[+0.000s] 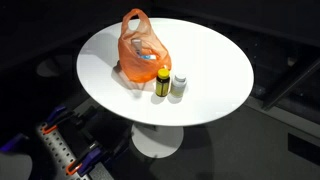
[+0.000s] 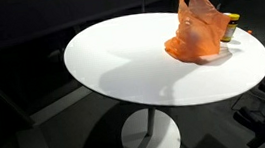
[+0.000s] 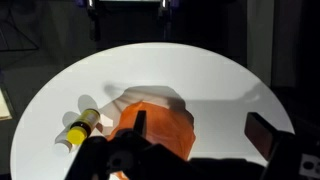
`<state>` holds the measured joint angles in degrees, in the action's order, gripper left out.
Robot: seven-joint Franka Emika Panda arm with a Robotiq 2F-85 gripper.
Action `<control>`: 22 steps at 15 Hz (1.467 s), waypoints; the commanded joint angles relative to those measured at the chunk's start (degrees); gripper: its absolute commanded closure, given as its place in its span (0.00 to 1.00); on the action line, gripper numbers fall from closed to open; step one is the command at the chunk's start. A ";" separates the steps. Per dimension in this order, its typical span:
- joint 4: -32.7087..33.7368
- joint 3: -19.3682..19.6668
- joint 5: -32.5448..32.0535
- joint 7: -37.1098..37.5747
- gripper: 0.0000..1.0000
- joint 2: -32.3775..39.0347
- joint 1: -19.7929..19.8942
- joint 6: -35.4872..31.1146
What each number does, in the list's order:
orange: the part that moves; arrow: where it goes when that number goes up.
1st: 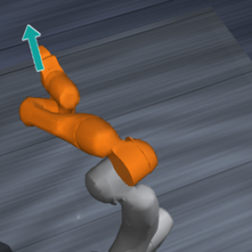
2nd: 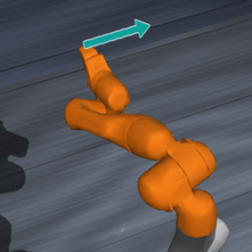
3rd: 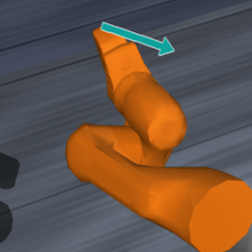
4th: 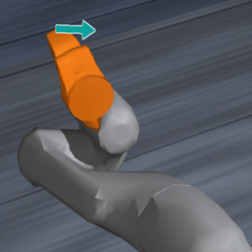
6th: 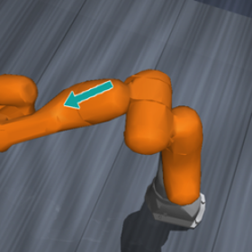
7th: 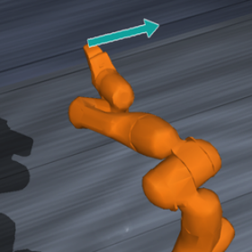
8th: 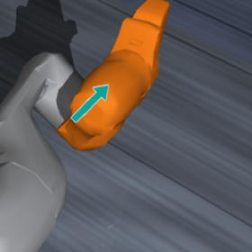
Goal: Remove the white bottle from the plastic bag
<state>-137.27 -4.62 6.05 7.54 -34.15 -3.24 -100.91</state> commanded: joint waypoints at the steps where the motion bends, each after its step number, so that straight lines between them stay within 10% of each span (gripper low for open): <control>1: 0.14 -0.13 0.06 -0.08 0.00 0.02 0.18 0.14; 22: 11.07 -2.10 -16.07 19.65 0.00 22.12 7.64 -13.78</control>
<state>-129.52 -6.99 -7.36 23.58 -17.24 3.78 -114.05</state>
